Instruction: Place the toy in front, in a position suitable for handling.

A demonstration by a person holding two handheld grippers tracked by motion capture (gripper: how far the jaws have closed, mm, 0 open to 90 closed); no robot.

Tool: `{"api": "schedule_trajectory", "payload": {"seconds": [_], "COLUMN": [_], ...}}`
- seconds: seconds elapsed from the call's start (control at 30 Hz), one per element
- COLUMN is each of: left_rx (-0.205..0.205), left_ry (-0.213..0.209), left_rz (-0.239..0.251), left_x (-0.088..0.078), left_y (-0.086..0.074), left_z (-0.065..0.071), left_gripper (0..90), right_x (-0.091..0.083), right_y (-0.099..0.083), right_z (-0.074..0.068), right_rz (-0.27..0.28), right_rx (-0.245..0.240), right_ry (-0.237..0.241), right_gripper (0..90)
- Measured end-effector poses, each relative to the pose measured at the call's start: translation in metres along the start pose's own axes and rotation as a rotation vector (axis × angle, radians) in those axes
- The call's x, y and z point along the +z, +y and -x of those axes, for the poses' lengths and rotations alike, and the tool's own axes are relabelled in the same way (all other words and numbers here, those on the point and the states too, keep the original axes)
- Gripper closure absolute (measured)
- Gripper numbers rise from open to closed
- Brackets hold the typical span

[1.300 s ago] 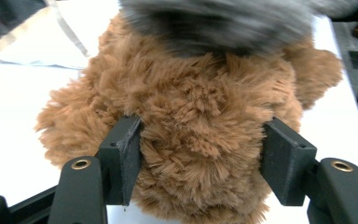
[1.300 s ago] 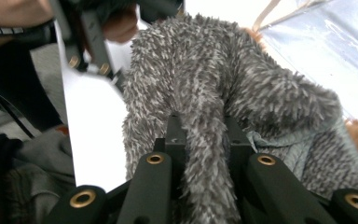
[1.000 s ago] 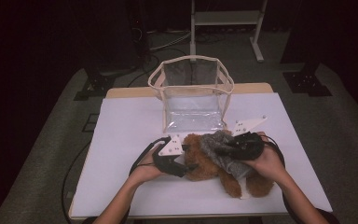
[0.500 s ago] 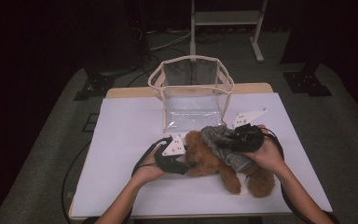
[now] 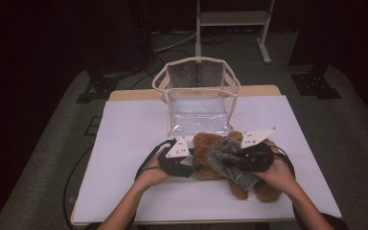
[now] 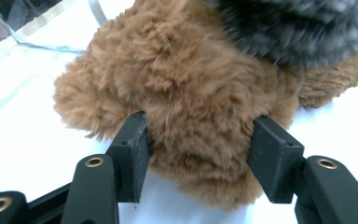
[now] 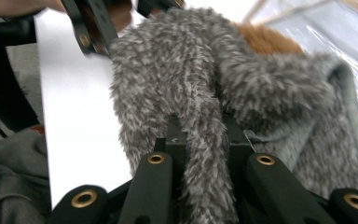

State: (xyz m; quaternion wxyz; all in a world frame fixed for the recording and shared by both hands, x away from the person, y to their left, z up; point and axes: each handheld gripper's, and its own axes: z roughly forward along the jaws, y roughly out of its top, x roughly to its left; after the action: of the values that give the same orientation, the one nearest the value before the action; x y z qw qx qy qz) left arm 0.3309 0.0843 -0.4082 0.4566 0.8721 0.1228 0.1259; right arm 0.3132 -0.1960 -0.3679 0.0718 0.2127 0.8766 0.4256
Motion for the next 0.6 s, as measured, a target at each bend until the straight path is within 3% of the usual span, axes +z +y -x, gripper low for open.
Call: {"api": "schedule_trajectory", "payload": {"seconds": [0.13, 0.4, 0.6], "left_rx": [-0.007, 0.009, 0.027], "left_ry": [-0.003, -0.023, -0.024], "left_rz": [-0.022, -0.006, -0.004], "left_x": [-0.001, 0.003, 0.002], "left_y": [-0.007, -0.005, -0.004], "left_z": [-0.001, 0.001, 0.003], "left_gripper": [47.5, 46.5, 38.1], "right_x": [-0.005, -0.007, -0.019], "right_y": [-0.009, -0.005, -0.007], "right_z": [0.001, 0.002, 0.008], "right_rz": [0.011, 0.031, 0.036], "right_rx": [0.015, 0.006, 0.016], "right_ry": [-0.008, -0.017, -0.060], "right_gripper": [76.9, 76.8, 77.0]}}
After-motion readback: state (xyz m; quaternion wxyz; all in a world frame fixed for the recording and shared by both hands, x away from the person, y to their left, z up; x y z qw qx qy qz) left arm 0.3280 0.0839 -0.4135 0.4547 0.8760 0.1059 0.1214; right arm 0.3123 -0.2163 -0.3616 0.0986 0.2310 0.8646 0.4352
